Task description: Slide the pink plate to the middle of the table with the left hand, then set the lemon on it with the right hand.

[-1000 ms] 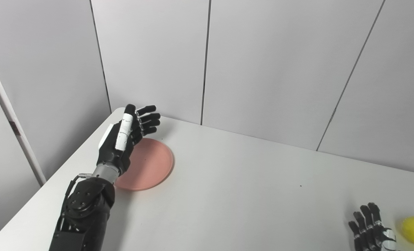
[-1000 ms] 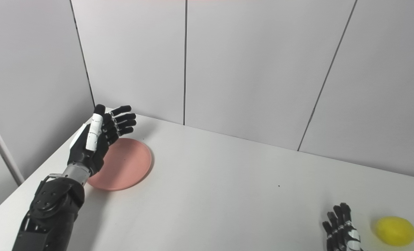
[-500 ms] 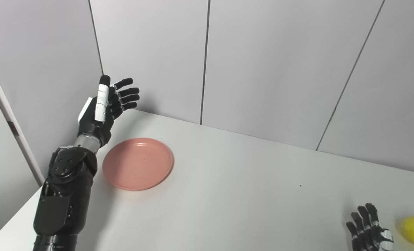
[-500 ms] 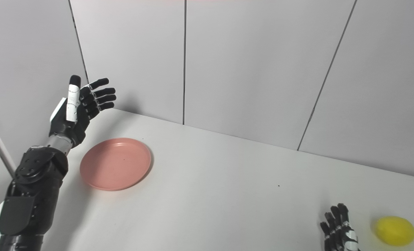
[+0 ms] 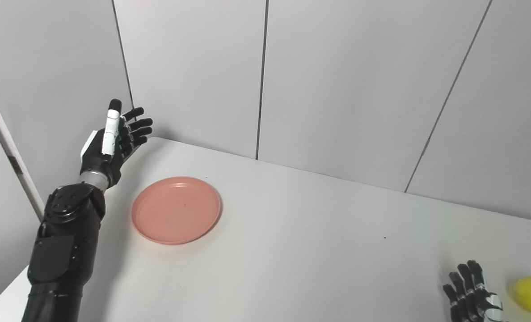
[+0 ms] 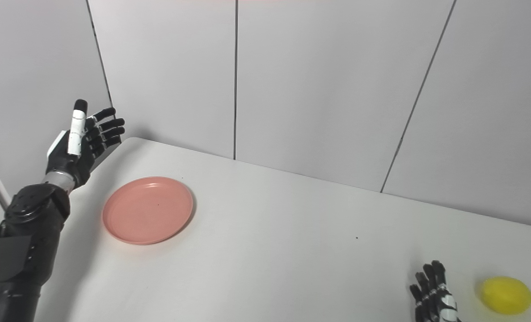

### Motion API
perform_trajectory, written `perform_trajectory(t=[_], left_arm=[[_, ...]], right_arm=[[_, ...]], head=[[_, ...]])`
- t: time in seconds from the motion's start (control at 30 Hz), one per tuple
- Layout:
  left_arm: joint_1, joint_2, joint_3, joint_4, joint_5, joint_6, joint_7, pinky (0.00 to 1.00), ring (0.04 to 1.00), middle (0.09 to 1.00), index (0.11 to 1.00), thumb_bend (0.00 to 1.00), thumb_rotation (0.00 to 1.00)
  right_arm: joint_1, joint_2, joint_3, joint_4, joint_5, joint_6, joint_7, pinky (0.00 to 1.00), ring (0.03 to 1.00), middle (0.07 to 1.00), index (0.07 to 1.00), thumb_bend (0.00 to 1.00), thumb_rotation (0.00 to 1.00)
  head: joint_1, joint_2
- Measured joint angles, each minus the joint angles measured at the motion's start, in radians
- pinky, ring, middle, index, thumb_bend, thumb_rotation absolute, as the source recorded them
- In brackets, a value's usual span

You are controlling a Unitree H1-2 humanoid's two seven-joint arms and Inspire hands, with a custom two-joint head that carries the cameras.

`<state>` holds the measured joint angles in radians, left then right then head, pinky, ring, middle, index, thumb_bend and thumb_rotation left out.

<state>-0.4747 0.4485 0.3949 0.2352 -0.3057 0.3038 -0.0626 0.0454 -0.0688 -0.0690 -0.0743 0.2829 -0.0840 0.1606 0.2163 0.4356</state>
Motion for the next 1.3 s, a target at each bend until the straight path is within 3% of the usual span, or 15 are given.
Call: perform_trajectory(t=[0.4, 0.53, 0.67, 0.77, 1.03, 1.3], left_arm=[[0.001, 0.000, -0.004, 0.179, 0.010, -0.090, -0.006, 0.87, 0.793, 0.764, 0.815, 1.00, 0.93], [0.000, -0.001, -0.008, 0.267, 0.010, -0.109, -0.008, 0.89, 0.808, 0.779, 0.805, 1.00, 0.96], [-0.008, 0.002, -0.011, 0.359, 0.009, -0.187, -0.028, 0.87, 0.819, 0.788, 0.808, 0.98, 0.97], [-0.011, 0.003, -0.016, 0.369, 0.009, -0.196, -0.028, 0.87, 0.814, 0.784, 0.798, 0.95, 0.98], [-0.021, 0.019, -0.044, 0.430, 0.019, -0.260, -0.041, 0.86, 0.817, 0.797, 0.794, 1.00, 0.97], [-0.020, 0.017, -0.048, 0.429, 0.006, -0.262, -0.052, 0.85, 0.795, 0.758, 0.793, 1.00, 0.94]], right_arm=[[0.000, 0.000, 0.001, -0.001, 0.000, 0.001, -0.002, 1.00, 1.000, 0.997, 1.000, 0.63, 1.00], [0.000, 0.000, 0.001, -0.001, 0.000, 0.001, -0.002, 1.00, 1.000, 0.995, 1.000, 0.64, 1.00], [0.001, -0.001, 0.001, -0.001, -0.001, 0.002, -0.004, 1.00, 1.000, 0.993, 1.000, 0.64, 1.00], [0.001, -0.001, 0.001, -0.001, -0.001, 0.002, -0.004, 1.00, 1.000, 0.997, 1.000, 0.63, 1.00], [0.006, -0.001, 0.004, -0.007, -0.002, 0.013, -0.005, 1.00, 1.000, 0.995, 1.000, 0.62, 1.00], [0.006, -0.001, 0.005, -0.007, -0.002, 0.015, -0.006, 1.00, 1.000, 0.987, 1.000, 0.62, 1.00]], head=[[-0.002, 0.006], [-0.006, 0.009], [-0.006, 0.011], [-0.006, 0.014], [-0.011, 0.020], [-0.014, 0.021]])
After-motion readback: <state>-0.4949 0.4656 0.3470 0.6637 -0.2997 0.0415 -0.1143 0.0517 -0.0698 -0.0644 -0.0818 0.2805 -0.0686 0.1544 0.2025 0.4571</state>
